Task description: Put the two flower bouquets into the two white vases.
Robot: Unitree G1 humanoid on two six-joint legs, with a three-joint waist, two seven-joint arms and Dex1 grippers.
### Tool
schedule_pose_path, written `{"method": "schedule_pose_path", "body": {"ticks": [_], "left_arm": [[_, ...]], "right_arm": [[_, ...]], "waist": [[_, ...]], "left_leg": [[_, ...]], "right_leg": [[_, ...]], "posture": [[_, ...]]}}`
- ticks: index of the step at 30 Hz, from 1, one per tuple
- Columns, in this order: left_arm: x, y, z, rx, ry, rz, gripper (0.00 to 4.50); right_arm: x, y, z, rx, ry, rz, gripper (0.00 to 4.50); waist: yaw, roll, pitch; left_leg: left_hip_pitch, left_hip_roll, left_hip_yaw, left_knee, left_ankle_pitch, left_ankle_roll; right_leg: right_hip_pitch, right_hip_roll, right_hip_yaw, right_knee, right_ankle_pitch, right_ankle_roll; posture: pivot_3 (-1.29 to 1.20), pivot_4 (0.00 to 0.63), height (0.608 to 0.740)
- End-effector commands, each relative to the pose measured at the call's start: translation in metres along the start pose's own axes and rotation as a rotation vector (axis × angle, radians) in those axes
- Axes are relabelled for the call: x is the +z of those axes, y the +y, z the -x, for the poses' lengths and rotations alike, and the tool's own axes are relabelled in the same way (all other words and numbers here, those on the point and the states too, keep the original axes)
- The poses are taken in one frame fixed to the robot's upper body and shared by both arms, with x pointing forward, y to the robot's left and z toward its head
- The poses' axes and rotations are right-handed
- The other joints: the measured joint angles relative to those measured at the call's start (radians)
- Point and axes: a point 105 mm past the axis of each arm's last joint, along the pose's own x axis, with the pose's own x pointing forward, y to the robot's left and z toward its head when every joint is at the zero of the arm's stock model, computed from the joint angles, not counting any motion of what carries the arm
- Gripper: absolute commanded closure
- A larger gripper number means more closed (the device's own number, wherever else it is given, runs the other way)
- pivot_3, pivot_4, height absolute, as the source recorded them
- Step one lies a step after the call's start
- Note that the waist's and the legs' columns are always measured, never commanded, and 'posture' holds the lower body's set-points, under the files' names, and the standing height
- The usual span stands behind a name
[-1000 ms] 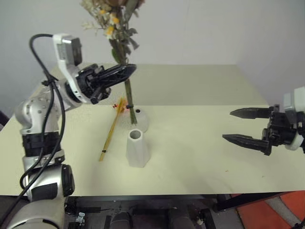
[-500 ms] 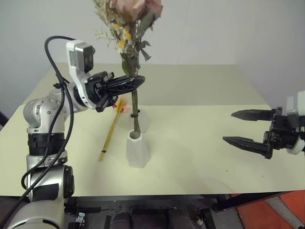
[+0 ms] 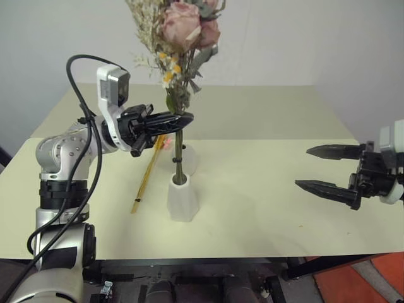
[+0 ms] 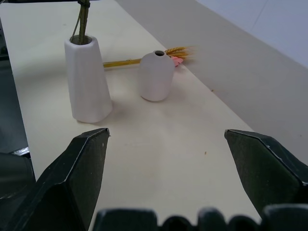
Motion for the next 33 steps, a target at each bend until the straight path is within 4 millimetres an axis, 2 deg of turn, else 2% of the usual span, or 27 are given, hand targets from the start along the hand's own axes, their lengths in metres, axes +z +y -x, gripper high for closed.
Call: {"method": "schedule_pose_path", "body": {"ticks": [1,33], "left_arm": [[-0.002,-0.004,-0.003,-0.017,0.022,-0.031,4.39],[0.022,0.003,-0.002,-0.003,-0.045,-0.101,4.39]], "right_arm": [[0.014,0.0,0.004,-0.007,-0.022,0.048,0.0],[0.017,-0.001,-0.002,0.0,-0.05,0.056,0.0]], "waist": [[0.0,0.0,0.0],[0.001,0.0,0.0]], "left_leg": [[0.0,0.0,0.0,0.0,0.0,0.0],[0.0,0.0,0.0,0.0,0.0,0.0]], "right_leg": [[0.0,0.0,0.0,0.0,0.0,0.0],[0.0,0.0,0.0,-0.001,0.0,0.0]], "posture": [[0.0,0.15,0.74],[0.0,0.15,0.74]]}}
